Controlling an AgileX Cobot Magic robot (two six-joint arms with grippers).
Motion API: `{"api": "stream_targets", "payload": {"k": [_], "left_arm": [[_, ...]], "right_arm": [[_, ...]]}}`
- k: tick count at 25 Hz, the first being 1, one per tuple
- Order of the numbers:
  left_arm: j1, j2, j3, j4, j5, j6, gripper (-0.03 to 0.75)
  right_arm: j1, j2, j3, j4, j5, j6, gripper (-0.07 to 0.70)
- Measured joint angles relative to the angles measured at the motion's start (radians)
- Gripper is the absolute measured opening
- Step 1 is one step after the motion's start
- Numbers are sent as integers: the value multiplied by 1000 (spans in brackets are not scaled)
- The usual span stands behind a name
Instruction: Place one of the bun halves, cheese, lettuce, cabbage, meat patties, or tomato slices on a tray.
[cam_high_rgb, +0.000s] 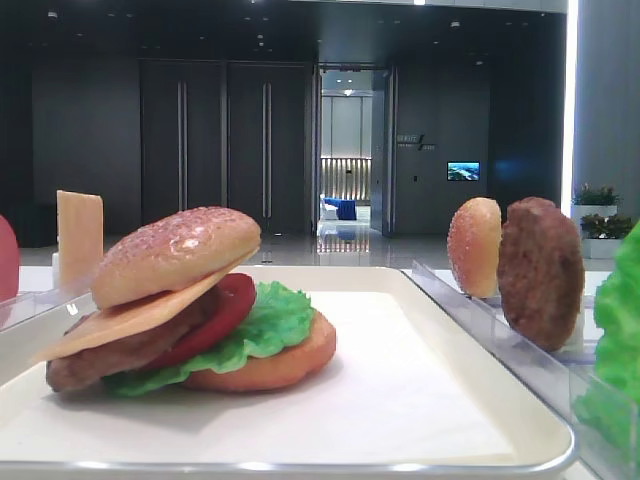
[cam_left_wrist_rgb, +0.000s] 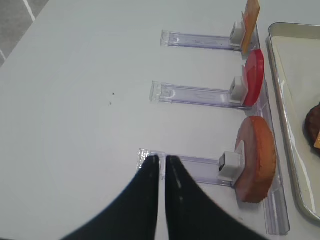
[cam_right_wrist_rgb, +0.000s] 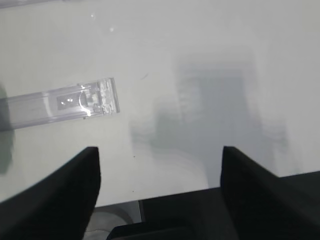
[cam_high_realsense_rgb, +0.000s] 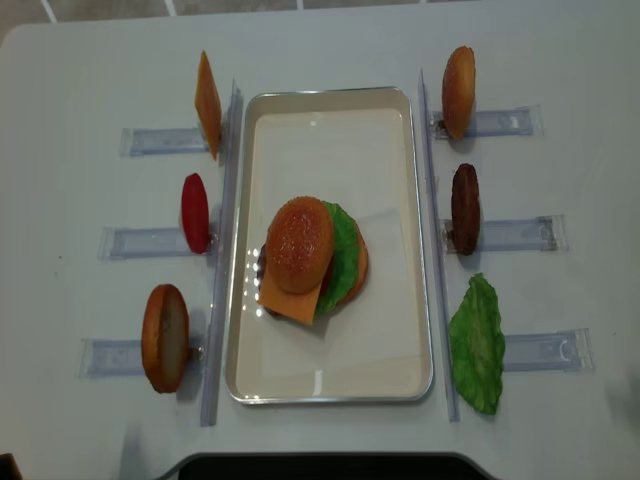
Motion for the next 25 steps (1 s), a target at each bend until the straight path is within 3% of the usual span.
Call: {"api": "stream_targets", "payload": {"k": [6, 25], "left_arm": [[0, 0, 0, 0, 0, 0, 30], [0, 0, 0, 0, 0, 0, 30]], "right_arm": [[0, -188, 99, 0, -18, -24, 484], [0, -697, 105, 21, -32, -63, 436]]}}
